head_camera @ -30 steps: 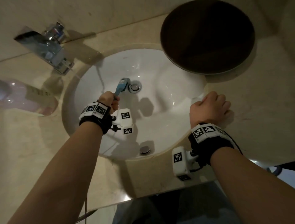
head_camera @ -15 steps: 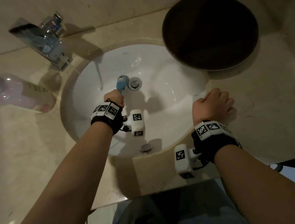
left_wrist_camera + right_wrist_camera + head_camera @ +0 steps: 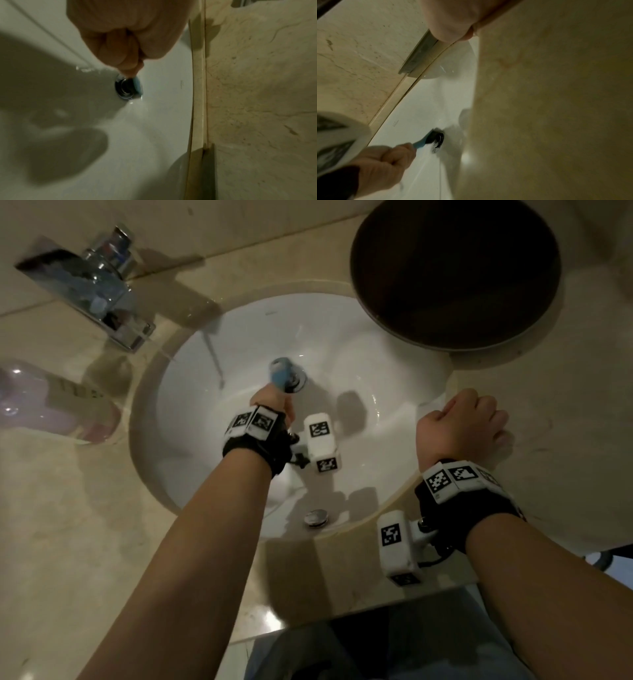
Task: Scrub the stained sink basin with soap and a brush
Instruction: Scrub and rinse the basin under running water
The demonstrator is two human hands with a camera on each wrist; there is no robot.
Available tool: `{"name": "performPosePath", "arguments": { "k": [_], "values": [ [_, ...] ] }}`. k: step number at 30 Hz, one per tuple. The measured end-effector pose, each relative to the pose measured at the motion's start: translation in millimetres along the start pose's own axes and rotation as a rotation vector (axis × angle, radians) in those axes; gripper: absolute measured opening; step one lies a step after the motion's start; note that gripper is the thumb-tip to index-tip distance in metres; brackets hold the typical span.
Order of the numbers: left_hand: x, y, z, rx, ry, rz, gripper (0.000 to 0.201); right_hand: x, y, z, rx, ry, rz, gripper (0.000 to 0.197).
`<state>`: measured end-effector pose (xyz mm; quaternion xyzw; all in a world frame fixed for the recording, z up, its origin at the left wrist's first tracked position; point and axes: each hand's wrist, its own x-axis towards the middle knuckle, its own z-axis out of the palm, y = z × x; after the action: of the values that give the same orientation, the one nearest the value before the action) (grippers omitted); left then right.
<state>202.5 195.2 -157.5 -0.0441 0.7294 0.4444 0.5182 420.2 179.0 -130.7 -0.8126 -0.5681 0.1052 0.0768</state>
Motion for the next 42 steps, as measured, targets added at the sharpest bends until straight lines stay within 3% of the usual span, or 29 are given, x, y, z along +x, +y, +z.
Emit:
{"name": "performPosePath", "arguments": {
  "k": [2, 3, 9, 13, 15, 18, 21, 27, 34, 42],
  "values": [
    [-2.6, 7.0, 10.4, 0.018, -0.078, -0.012, 0.020, 1.0, 0.6, 0.5, -0.007, 0.007, -0.002, 0.025],
    [-2.4, 12.2, 7.0, 0.034, -0.067, 0.002, 0.028, 1.5, 0.8, 0.6, -0.008, 0.009, -0.003, 0.026],
    [16.5, 18.8, -53.1, 0.259, 0.151, 0.123, 0.032, 0.1, 0.7, -0.7, 0.003, -0.001, -0.003, 0.027],
    [17.0, 7.1, -58.5, 0.888, 0.296, 0.407, 0.015, -0.7, 0.2, -0.2, 0.000, 0.014, -0.012, 0.026],
    [16.3, 7.4, -53.0, 1.140, 0.304, 0.502, 0.017, 0.3, 0.7, -0.1, -0.005, 0.004, -0.005, 0.027],
    [22.0, 23.6, -48.9, 1.348, 0.305, 0.565, 0.023, 1.5, 0.8, 1.0, -0.006, 0.005, -0.004, 0.027],
    [26.0, 40.8, -52.3, 1.463, 0.351, 0.541, 0.027, 1.2, 0.9, 1.5, -0.010, 0.008, -0.007, 0.026],
    [31.5, 41.2, -58.4, 1.511, 0.392, 0.383, 0.031, 0.6, 1.1, 3.2, -0.025, 0.031, -0.015, 0.022],
    [29.5, 30.8, -45.9, 1.448, 0.313, 0.402, 0.031, 2.2, -0.2, 1.4, -0.012, 0.000, 0.006, 0.026],
    [36.0, 46.6, -75.5, 1.409, 0.322, 0.323, 0.033, 2.8, 0.3, 1.9, 0.011, -0.009, 0.016, 0.028]
  ]
}}
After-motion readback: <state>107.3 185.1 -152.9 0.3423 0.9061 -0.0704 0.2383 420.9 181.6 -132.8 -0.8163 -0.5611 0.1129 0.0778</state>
